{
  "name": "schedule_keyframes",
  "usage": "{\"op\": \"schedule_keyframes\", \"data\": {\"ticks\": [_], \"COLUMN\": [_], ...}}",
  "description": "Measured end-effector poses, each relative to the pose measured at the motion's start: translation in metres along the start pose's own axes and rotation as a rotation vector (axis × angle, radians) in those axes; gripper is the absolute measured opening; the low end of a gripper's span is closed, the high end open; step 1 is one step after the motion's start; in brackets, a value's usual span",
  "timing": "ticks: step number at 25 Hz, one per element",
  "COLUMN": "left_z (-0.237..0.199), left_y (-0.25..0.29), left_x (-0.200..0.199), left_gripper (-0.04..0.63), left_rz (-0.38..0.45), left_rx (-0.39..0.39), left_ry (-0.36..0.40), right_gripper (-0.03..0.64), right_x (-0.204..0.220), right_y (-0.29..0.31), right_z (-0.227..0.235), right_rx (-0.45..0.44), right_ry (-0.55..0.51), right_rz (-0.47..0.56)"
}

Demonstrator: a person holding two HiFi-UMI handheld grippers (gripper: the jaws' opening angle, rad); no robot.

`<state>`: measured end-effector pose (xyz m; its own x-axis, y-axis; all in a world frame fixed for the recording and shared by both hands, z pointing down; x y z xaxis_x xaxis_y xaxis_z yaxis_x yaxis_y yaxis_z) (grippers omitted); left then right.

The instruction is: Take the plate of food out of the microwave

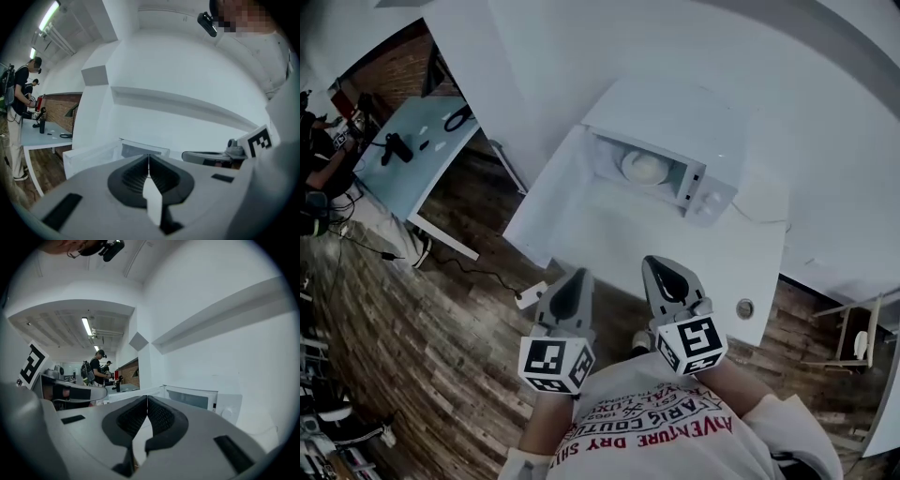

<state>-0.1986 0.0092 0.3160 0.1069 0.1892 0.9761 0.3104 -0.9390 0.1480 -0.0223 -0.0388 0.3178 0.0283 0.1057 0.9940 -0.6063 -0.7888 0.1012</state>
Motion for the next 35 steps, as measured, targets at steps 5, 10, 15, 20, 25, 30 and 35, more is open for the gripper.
{"op": "schedule_keyframes", "data": {"ticks": [5, 10, 15, 20, 25, 30, 35], "left_z": [-0.004, -0.006, -0.016, -0.033, -0.05, -0.062, -0.076], "left_y": [0.064, 0.114, 0.157, 0.208, 0.251, 0.285, 0.308], "left_x": [-0.012, -0.014, -0.01, -0.007, -0.01, -0.005, 0.022], "left_gripper": [0.011, 0.011, 0.011, 0.011, 0.011, 0.011, 0.011], "left_rz": [-0.014, -0.046, -0.092, -0.148, -0.183, -0.227, -0.204], "left_rx": [0.034, 0.074, 0.132, 0.208, 0.266, 0.33, 0.321], "left_ry": [-0.006, -0.016, -0.025, -0.029, -0.025, -0.044, -0.127], "right_gripper": [0.012, 0.012, 0.012, 0.012, 0.012, 0.012, 0.012], "right_x": [-0.012, -0.003, 0.007, 0.012, 0.012, 0.02, 0.034], "right_y": [0.034, 0.057, 0.078, 0.103, 0.13, 0.151, 0.168], "right_z": [0.046, 0.081, 0.103, 0.126, 0.143, 0.154, 0.158], "right_rx": [0.029, 0.082, 0.149, 0.249, 0.331, 0.397, 0.406], "right_ry": [-0.004, 0.027, 0.052, 0.091, 0.12, 0.139, 0.132], "right_rz": [0.005, -0.038, -0.077, -0.086, -0.089, -0.101, -0.126]}}
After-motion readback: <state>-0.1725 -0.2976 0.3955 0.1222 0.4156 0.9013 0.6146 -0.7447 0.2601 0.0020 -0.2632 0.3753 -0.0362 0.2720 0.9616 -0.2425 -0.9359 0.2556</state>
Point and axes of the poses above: the fingertips, and each gripper's own axes: y forward along the fingers, z to its right, x out of its underside, the point moved 8 cm from there along -y, backward along the fingers, and after that the axes turned 3 degrees about x, right-handed, at the moved point
